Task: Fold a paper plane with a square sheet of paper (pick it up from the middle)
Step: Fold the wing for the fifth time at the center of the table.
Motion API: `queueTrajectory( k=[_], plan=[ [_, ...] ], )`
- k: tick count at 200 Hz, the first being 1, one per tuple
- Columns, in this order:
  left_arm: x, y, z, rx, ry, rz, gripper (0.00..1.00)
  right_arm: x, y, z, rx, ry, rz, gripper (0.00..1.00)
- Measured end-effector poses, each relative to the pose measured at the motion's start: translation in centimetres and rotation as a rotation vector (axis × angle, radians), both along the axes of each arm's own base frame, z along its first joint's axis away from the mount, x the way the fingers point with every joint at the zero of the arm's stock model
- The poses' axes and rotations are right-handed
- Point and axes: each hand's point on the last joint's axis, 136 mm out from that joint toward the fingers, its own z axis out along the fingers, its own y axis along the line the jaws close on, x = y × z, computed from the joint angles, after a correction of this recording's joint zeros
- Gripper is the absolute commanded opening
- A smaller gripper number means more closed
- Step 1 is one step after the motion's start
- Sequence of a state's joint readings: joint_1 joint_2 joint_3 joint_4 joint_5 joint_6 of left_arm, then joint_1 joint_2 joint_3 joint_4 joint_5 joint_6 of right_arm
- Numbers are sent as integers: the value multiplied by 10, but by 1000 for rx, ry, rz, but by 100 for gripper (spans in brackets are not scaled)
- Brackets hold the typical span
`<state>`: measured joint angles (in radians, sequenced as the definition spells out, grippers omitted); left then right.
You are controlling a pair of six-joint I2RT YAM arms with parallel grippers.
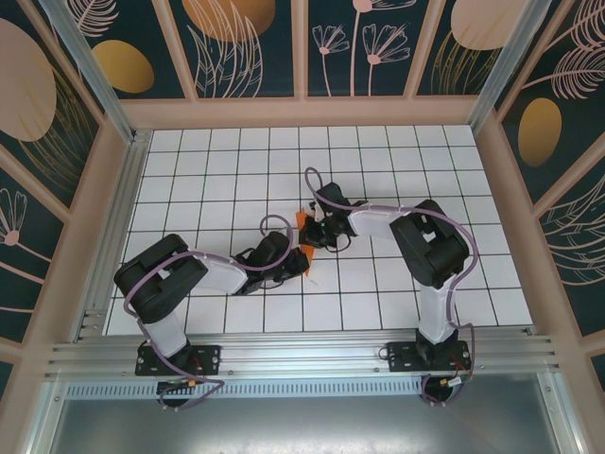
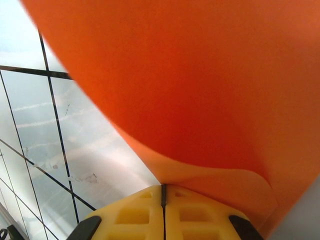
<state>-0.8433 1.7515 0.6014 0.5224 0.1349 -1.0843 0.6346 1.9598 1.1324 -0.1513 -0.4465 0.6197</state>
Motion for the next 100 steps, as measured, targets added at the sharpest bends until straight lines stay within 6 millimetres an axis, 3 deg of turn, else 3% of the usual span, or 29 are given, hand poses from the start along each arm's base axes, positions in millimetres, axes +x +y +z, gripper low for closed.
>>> queueTrajectory(
  k=[100],
  plan=[
    [-1,0,0,1,-13,-31,0,31,4,0,0,-10,-3,8]
  ],
)
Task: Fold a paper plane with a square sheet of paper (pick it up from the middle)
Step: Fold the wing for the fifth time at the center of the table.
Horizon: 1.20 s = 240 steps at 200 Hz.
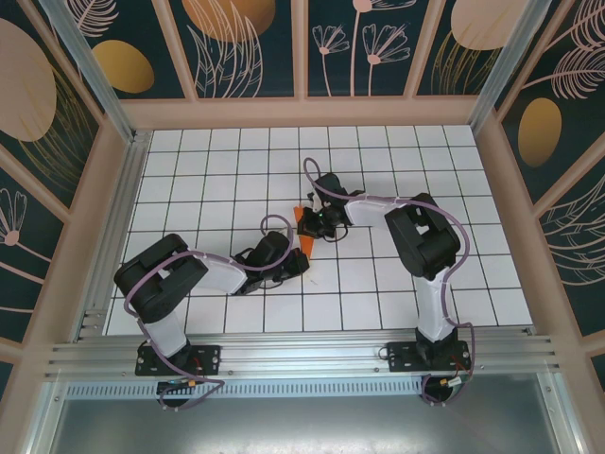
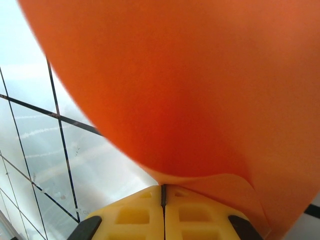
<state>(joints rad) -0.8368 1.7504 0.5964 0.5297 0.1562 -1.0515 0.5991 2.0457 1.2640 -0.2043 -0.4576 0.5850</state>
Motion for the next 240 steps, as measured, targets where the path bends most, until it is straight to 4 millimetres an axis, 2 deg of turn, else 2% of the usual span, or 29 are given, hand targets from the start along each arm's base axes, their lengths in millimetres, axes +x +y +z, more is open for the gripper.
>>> queueTrajectory(
  k=[24,55,74,90,119,171,201,240],
  plan=[
    [-4,5,2,20,15,-3,0,1,0,0,3,-3,-2,8],
    [-13,16,18,19,20,12,12,-3,-4,1,21,-25,-43,7],
    [-10,16,35,-18,1,40,13,-14,-12,1,11,-11,-91,7],
    [-7,16,41,-37,-2,66,12,-28,-18,0,-3,18,-141,7],
    [-6,15,36,-44,26,84,9,-46,-19,0,-1,63,-214,7],
    [-9,11,12,-31,88,83,7,-47,-19,1,27,93,-284,6],
    [-7,7,13,-43,84,76,7,-47,-18,0,38,100,-296,6],
    [2,-3,23,-70,60,74,6,-47,-18,1,44,97,-298,6]
  ],
)
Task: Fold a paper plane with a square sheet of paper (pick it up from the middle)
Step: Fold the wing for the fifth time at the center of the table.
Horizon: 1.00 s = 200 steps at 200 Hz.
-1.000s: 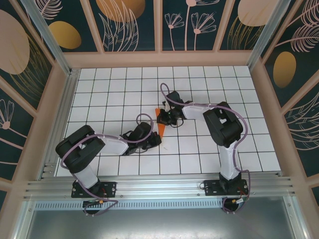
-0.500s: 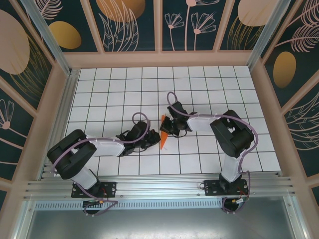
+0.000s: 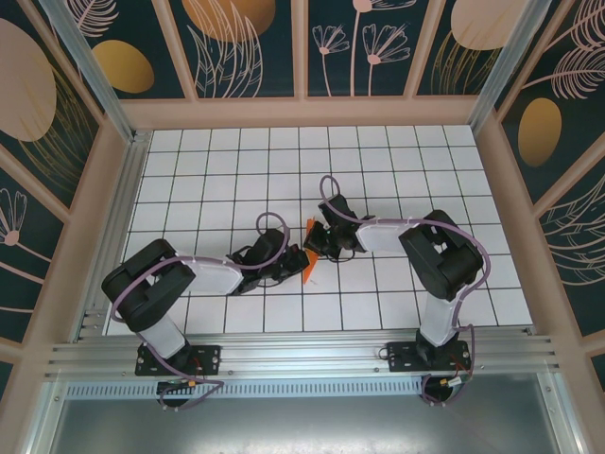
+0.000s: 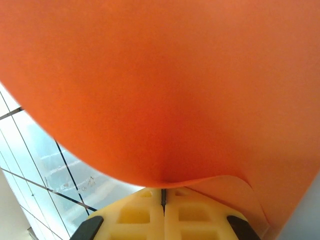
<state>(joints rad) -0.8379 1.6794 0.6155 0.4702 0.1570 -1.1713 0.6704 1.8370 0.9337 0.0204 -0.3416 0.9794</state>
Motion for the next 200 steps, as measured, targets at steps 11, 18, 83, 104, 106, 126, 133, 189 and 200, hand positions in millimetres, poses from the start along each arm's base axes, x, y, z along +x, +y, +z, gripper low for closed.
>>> queueTrajectory(
  k=[11,18,83,104,106,126,133,189,200],
  plan=[
    [2,-3,-2,1,2,-2,6,0,0,0,0,0,0,6],
    [3,-4,-5,5,7,-3,5,0,0,0,0,0,0,6],
    [0,-1,-22,45,43,-2,0,1,-1,1,-1,-24,46,6],
    [-1,0,-23,48,45,-5,0,3,-2,3,-7,-49,79,7],
    [-1,0,-23,49,44,-5,0,4,-3,3,-8,-50,80,7],
    [-1,-1,-23,51,42,-13,0,11,-7,2,-19,-77,104,7],
    [-1,-1,-23,51,42,-14,0,14,-8,1,-23,-86,110,7],
    [-2,-1,-24,53,39,-20,0,32,-5,0,-14,-113,177,7],
    [-2,-1,-24,54,39,-21,0,34,-4,0,-13,-115,188,8]
  ],
)
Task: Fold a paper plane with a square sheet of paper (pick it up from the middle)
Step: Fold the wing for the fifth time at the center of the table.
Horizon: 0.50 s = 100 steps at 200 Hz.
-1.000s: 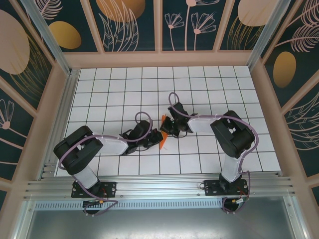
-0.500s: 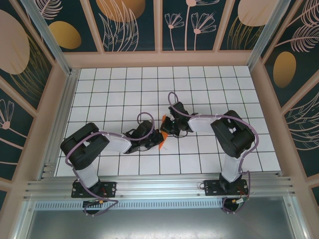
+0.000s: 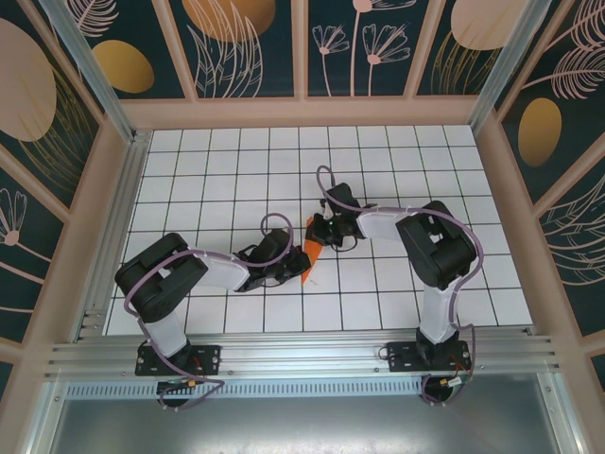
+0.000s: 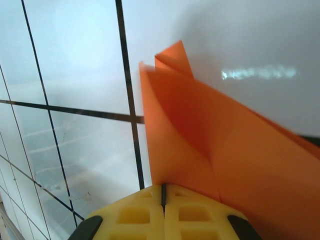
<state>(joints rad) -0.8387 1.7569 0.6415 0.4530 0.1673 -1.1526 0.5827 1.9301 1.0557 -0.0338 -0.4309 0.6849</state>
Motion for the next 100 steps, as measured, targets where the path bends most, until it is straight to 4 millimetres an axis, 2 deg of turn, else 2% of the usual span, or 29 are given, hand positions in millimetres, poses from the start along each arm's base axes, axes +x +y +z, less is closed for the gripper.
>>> queueTrajectory(
  k=[42,100],
  plan=[
    [0,1,-1,-2,-6,3,0,14,6,0,0,-10,24,7],
    [-1,2,-1,-19,-24,0,0,76,-11,4,-33,-109,-63,7]
  ],
)
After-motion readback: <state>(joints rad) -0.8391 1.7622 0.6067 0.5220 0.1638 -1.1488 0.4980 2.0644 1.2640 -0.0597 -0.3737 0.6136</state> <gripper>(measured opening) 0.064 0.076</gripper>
